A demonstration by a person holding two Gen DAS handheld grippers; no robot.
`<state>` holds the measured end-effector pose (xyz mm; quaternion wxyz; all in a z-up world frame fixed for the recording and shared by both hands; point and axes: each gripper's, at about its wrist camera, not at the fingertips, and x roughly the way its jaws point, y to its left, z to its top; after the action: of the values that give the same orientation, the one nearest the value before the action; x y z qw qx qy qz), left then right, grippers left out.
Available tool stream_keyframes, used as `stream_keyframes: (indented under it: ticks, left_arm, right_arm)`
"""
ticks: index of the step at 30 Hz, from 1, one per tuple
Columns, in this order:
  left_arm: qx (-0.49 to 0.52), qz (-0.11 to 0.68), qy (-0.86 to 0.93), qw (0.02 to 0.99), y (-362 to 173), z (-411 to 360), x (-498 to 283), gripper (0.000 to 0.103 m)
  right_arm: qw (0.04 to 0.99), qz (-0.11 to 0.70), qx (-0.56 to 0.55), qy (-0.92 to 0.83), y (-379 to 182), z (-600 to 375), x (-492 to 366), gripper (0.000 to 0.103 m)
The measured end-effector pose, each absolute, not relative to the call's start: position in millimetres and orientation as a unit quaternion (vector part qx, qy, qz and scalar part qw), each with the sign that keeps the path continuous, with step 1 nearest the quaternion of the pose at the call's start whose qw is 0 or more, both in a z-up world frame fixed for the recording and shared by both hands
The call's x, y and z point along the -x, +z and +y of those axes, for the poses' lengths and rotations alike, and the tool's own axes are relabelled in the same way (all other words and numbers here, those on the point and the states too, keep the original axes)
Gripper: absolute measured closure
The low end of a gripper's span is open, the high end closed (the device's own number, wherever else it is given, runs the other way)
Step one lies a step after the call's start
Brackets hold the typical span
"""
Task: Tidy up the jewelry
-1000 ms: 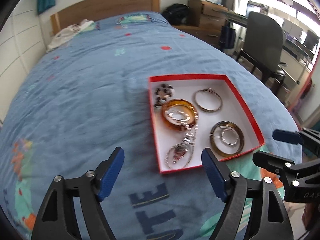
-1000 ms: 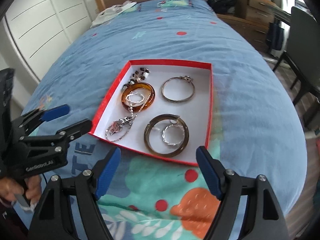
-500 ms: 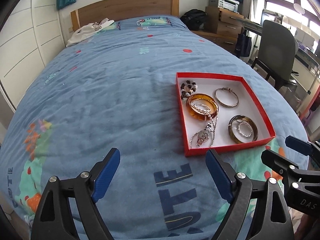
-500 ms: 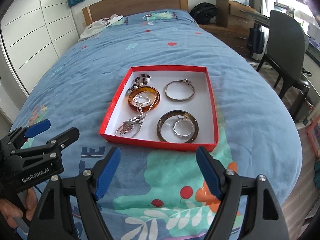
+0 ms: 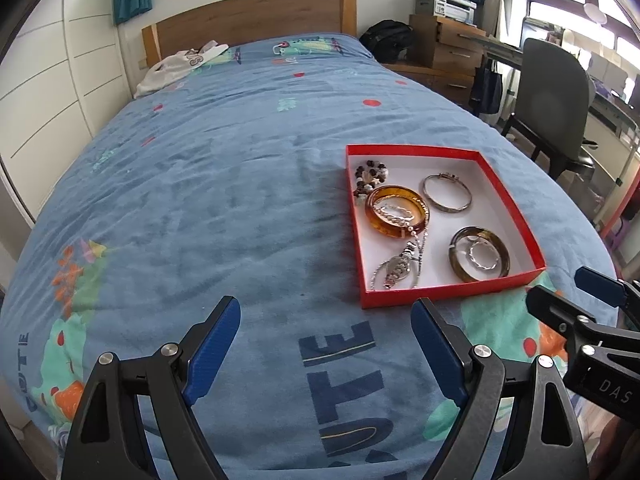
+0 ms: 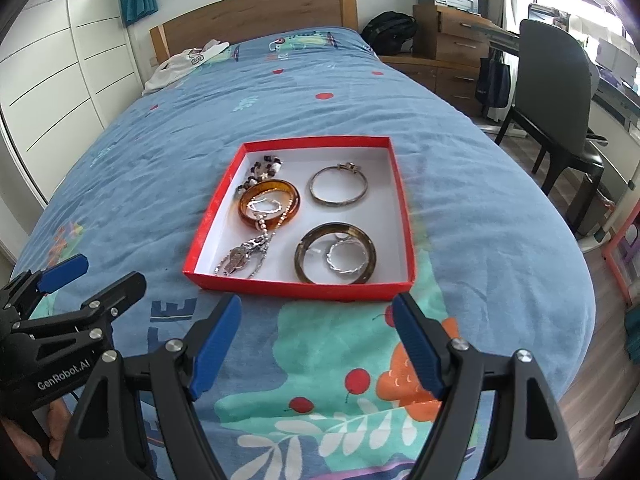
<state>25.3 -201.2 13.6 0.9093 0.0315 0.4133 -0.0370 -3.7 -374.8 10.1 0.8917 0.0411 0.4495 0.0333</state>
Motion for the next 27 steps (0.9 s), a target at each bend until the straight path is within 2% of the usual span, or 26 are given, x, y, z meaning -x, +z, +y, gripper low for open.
stream_keyframes:
  ticks: [15, 27]
  left_arm:
    - [-0.014, 0.429, -0.016, 0.903, 5.0, -172.9, -17.8, 0.016]
    - [-0.024, 0.421, -0.017, 0.906, 32.8, -170.3, -2.5, 0.012]
  right_arm:
    - [0.889, 0.454, -0.045, 0.029, 4.9, -381.8, 3.9, 0.026]
    - [0.889, 0.454, -0.044, 0.032, 24.9, -385.1, 10.5, 0.026]
